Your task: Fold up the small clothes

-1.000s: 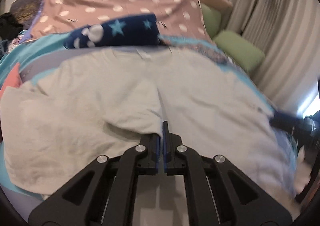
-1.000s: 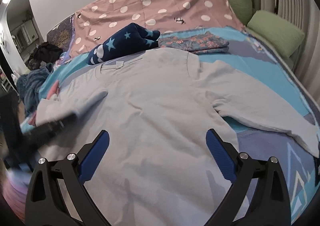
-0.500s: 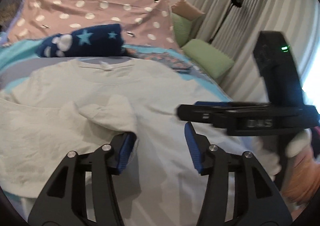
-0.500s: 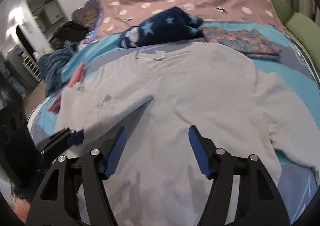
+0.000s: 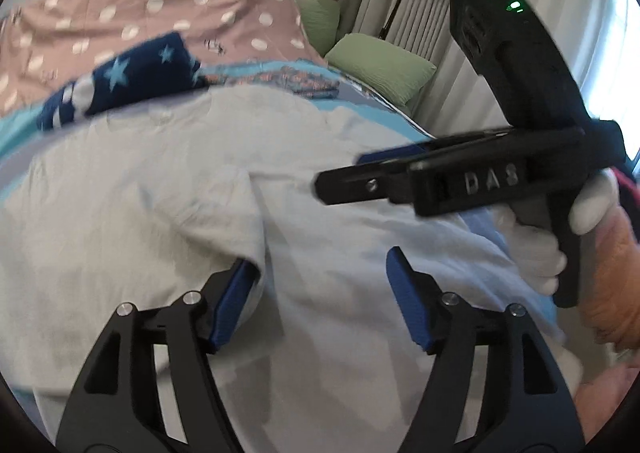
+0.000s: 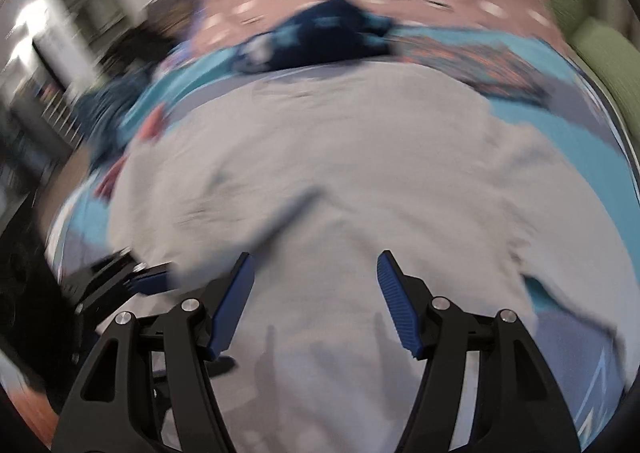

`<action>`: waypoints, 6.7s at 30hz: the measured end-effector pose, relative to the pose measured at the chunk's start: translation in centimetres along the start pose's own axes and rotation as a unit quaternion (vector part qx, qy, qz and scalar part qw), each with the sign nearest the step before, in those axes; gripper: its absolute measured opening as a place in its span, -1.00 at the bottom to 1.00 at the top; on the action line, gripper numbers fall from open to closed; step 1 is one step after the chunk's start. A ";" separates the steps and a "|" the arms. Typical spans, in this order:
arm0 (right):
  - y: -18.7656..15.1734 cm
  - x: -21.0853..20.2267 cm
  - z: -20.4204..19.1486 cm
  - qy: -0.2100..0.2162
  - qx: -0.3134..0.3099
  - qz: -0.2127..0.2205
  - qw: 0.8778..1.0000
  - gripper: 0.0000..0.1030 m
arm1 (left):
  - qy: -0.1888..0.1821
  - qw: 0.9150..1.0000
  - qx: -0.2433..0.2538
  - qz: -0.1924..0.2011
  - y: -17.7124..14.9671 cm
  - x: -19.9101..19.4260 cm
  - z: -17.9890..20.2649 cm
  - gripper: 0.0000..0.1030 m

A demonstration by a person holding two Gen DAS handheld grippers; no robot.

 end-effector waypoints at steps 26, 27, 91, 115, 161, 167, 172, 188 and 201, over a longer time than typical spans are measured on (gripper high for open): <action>-6.9 -0.4 8.3 0.071 0.242 0.013 0.968 -0.43 | 0.228 0.948 -0.195 0.102 -4.2 -12.4 -13.5 0.44; -7.5 -0.5 9.0 0.076 0.254 0.013 0.964 -0.41 | 0.228 0.948 -0.198 0.104 -4.1 -12.3 -13.6 0.45; 22.1 24.5 -21.5 0.006 -0.281 -0.135 0.950 -0.22 | 0.154 0.952 -0.251 0.081 -1.1 -8.4 -20.7 -0.43; 10.7 6.9 -4.1 0.077 -0.046 0.028 0.996 -0.74 | 0.143 0.949 -0.242 0.139 1.2 -10.8 -16.8 -0.62; -30.9 -10.7 30.8 -0.119 0.670 0.240 0.693 -0.90 | 0.225 0.955 -0.189 0.033 2.7 0.0 -7.5 0.22; -15.3 -10.2 26.2 -0.034 0.502 0.293 0.813 -0.90 | 0.205 0.953 -0.217 0.057 2.6 -1.4 -9.5 0.22; -2.3 -5.7 15.9 0.086 0.304 0.270 0.909 -0.90 | 0.180 0.950 -0.244 0.069 2.0 -2.1 -11.1 0.22; -0.1 3.8 0.4 0.135 0.008 0.058 0.989 -0.41 | 0.045 0.954 -0.288 0.072 2.8 -2.3 -13.0 0.22; 3.6 6.2 -4.0 0.221 -0.020 0.063 0.973 -0.22 | 0.004 0.941 -0.330 0.077 3.1 -2.3 -14.5 0.27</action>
Point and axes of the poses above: each gripper's, at about its wrist camera, not at the fingertips, and x roughly the way its jaws point, z to its right, y to its top, the point moved 2 cm from there along x, roughly the way its jaws point, and after that the axes turned 13 degrees about -x, right-handed, at the moved point
